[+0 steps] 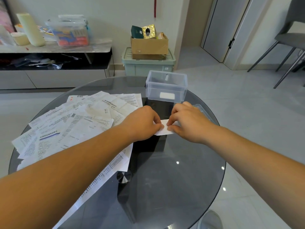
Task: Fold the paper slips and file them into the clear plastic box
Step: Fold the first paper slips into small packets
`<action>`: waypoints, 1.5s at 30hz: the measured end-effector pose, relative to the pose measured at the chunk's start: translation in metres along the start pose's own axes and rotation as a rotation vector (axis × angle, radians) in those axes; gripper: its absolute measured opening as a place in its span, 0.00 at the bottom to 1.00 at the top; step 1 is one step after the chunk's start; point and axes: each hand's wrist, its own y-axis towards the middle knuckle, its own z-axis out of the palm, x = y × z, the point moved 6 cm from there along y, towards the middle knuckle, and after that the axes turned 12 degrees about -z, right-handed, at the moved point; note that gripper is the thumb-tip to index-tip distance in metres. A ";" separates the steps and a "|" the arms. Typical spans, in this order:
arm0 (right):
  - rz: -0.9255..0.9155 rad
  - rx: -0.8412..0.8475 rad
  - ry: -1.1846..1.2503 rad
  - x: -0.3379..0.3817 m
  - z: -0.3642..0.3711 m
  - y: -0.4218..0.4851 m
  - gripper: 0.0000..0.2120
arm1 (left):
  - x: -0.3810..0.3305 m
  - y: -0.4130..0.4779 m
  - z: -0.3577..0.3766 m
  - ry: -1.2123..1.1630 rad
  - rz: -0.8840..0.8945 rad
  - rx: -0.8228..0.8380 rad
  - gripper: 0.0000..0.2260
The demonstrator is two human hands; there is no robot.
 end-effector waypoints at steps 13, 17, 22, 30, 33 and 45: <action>-0.119 -0.058 -0.117 0.004 -0.001 -0.010 0.11 | 0.004 -0.002 0.001 -0.013 -0.007 -0.050 0.08; -0.081 -0.026 -0.088 0.002 0.002 -0.009 0.12 | 0.004 -0.004 0.001 -0.008 -0.002 -0.045 0.08; -0.008 -0.048 -0.020 -0.001 0.000 -0.007 0.12 | 0.004 -0.007 -0.002 -0.093 0.019 -0.098 0.07; 0.059 -0.210 0.114 -0.001 -0.019 -0.009 0.09 | 0.017 -0.011 -0.016 -0.317 -0.069 -0.170 0.08; 0.066 -0.230 0.131 0.000 -0.018 -0.010 0.09 | 0.019 -0.012 -0.016 -0.332 -0.083 -0.161 0.08; 0.085 -0.323 0.165 0.001 -0.026 -0.014 0.08 | 0.023 -0.019 -0.021 -0.330 -0.105 -0.166 0.10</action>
